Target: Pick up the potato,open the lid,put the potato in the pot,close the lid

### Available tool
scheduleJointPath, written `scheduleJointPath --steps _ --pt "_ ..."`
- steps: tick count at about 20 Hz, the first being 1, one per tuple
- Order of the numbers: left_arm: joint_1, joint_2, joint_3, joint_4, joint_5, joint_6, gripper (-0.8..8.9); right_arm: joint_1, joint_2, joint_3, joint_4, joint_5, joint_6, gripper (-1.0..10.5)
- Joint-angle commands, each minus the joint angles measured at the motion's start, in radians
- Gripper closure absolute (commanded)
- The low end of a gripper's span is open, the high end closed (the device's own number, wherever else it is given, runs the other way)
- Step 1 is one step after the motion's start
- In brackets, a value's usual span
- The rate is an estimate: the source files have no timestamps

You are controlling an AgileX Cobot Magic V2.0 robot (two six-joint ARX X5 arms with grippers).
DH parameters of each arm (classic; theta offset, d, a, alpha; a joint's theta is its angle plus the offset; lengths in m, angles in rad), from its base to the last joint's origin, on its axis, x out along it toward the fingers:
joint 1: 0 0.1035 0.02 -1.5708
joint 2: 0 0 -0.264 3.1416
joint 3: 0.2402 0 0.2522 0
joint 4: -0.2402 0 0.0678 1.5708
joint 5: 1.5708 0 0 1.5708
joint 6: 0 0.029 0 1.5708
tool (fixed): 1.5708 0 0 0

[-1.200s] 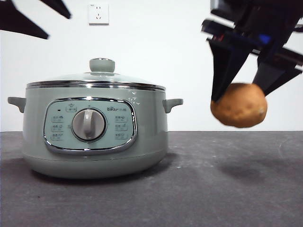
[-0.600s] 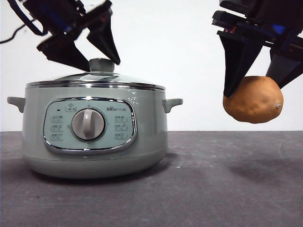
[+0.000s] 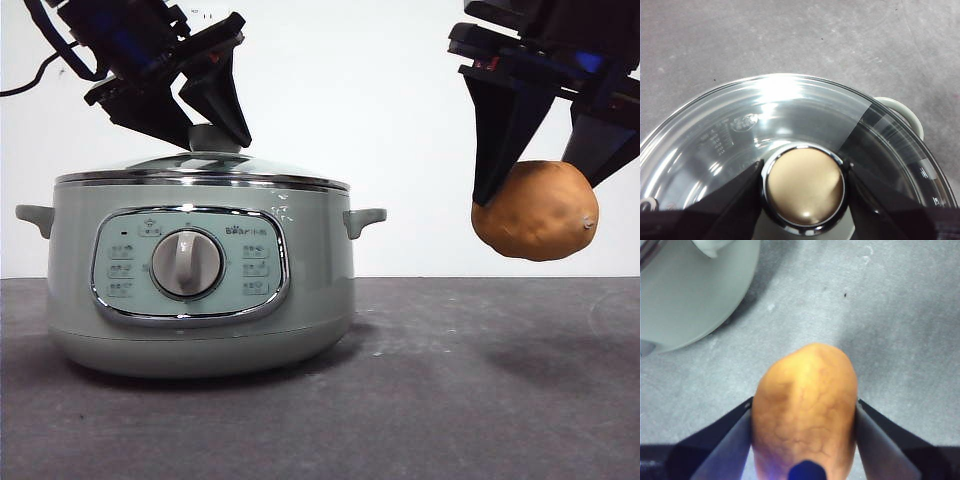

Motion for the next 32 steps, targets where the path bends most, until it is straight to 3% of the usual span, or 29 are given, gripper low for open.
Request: scheduleJointPath --steps 1,10,14,18,26,32 --pt "0.003 0.0 0.017 -0.006 -0.009 0.016 8.22 0.001 -0.003 0.002 0.003 0.003 0.02 9.5" --pt "0.003 -0.13 0.187 -0.153 -0.022 0.031 8.22 0.002 -0.029 0.07 0.049 -0.006 0.027 9.5" --pt "0.004 -0.261 0.22 -0.239 -0.072 0.057 8.22 0.014 -0.029 0.126 0.149 -0.123 0.027 9.5" --pt "0.005 -0.409 0.22 -0.336 -0.153 0.058 8.22 0.058 0.023 0.2 0.202 -0.134 0.026 9.5" --pt "0.004 -0.659 0.22 -0.501 -0.328 0.064 8.22 0.14 0.352 0.496 0.203 -0.135 -0.039 9.6" --pt "0.004 -0.737 0.22 -0.576 -0.383 0.063 8.22 0.177 0.657 0.771 0.146 -0.132 -0.119 9.6"
